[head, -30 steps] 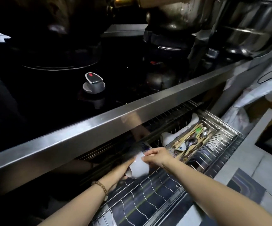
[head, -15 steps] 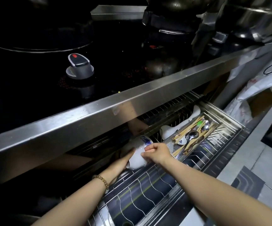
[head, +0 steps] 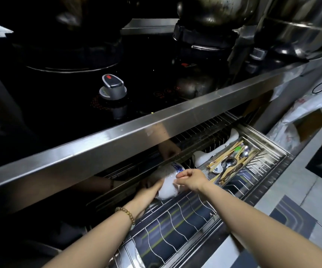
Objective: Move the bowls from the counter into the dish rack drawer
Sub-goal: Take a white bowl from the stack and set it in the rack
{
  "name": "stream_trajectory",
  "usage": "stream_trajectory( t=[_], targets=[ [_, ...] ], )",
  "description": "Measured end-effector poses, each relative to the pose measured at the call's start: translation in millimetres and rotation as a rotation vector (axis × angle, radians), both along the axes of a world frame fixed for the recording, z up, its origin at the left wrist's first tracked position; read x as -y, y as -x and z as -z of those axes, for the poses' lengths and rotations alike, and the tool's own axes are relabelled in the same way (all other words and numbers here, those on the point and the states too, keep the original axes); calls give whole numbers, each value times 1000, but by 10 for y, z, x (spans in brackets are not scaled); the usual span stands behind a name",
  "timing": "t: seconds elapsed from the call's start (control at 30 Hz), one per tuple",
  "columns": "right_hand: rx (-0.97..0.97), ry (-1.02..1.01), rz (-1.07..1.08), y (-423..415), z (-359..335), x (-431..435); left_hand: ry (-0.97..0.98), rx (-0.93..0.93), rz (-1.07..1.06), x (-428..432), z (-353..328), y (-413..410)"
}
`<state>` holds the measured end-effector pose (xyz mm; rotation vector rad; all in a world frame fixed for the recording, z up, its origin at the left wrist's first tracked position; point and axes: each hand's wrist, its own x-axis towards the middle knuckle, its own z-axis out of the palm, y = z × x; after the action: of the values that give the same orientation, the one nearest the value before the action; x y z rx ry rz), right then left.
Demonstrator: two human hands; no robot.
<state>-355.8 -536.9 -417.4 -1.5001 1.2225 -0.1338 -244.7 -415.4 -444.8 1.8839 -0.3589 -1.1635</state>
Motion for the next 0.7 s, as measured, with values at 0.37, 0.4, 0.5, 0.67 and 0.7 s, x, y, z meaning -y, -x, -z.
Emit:
stream_trajectory(
  t=[0.37, 0.4, 0.5, 0.67, 0.7],
  targets=[
    [155, 166, -54, 542, -1088, -576, 104, 58, 103, -400, -1004, 278],
    [165, 194, -57, 605, -1214, -672, 135, 64, 116, -449, -1099, 281],
    [186, 300, -59, 770, -1586, -920, 231, 101, 181, -655, -1470, 285],
    [259, 456, -115, 836, -2250, -1309, 380, 271, 286, -1108, -2219, 266],
    [279, 486, -141, 803, -2386, -1401, 413, 310, 304, -1197, -2362, 248]
  ],
)
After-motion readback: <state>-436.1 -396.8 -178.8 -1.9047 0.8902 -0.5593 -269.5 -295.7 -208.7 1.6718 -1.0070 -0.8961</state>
